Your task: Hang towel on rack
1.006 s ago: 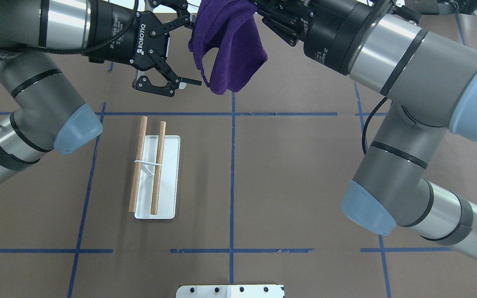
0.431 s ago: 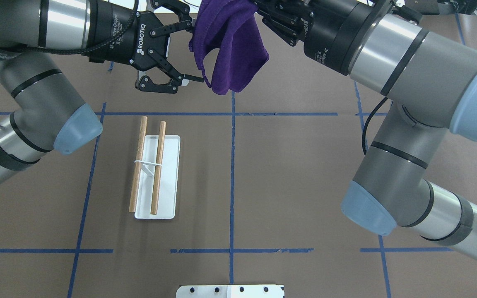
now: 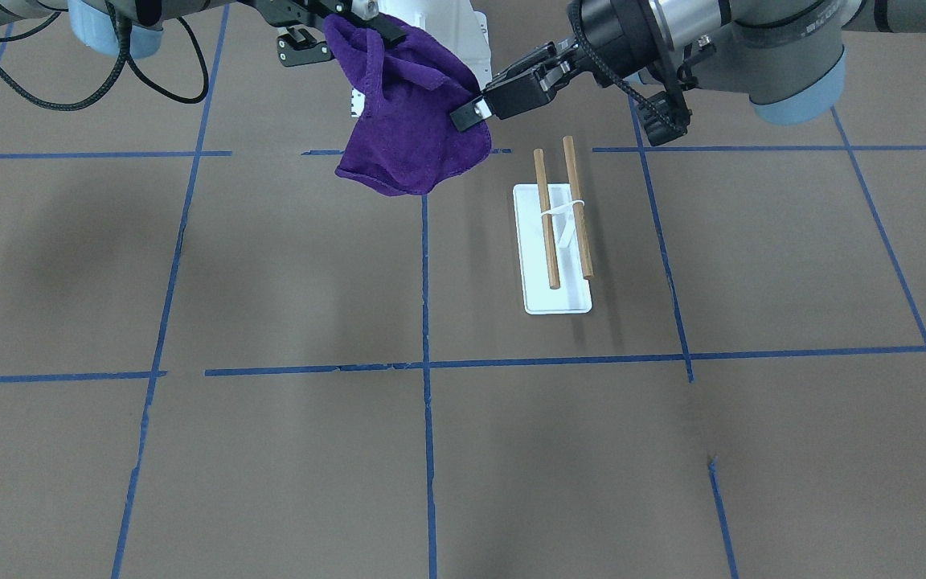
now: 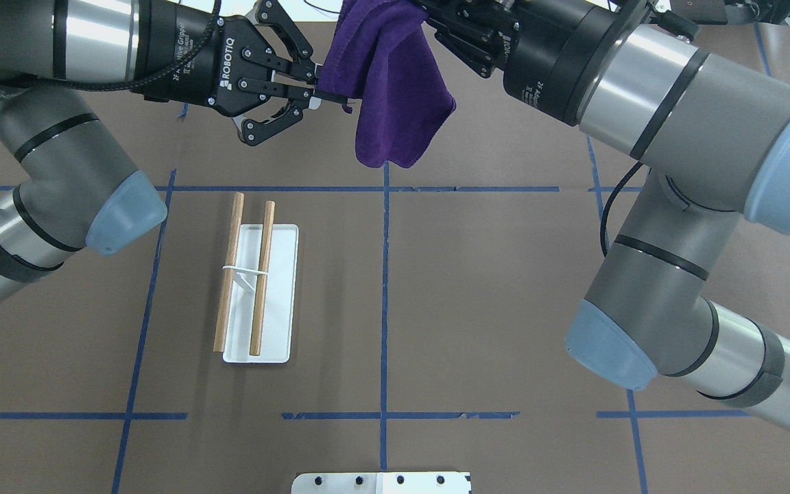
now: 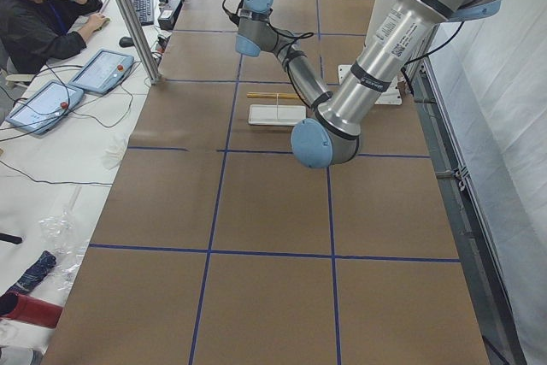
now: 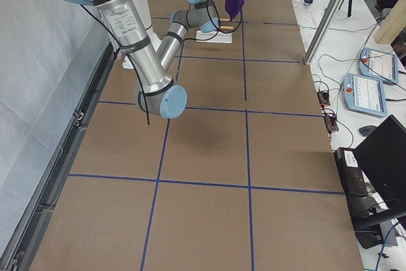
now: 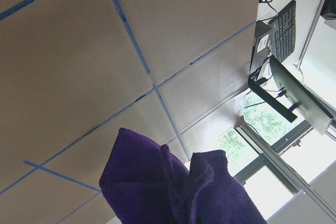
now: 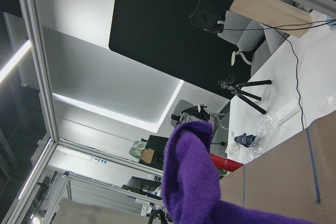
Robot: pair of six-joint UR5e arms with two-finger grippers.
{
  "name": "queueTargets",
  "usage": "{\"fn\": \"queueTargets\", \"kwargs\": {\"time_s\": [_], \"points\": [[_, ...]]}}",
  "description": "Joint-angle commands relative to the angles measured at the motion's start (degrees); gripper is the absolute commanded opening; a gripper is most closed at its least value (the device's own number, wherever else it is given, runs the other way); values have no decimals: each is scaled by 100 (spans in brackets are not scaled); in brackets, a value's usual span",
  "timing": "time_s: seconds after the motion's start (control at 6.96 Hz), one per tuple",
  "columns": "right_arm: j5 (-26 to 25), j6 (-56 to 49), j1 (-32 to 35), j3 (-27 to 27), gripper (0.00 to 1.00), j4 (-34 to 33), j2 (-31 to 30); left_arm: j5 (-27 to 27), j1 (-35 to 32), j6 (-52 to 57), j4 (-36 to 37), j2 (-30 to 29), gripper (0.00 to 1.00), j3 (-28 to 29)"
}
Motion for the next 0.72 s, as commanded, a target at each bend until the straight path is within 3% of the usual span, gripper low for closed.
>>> {"fn": "queueTargets", "kwargs": {"time_s": [0.0,0.14,0.29,0.58], "points": [[-6,-1,0,8,0,0,2,-7,-18,-17,-133,17,0,-6],[-6,77,-9,121,80,0,-6,2,-18,-8,-160,26,0,3],[-6,52,0,131,100,-9,-15,2,-26,-17,-161,26,0,-6],[29,8,9,183,100,-9,-59,-7,-105,-8,-161,26,0,-6]]}}
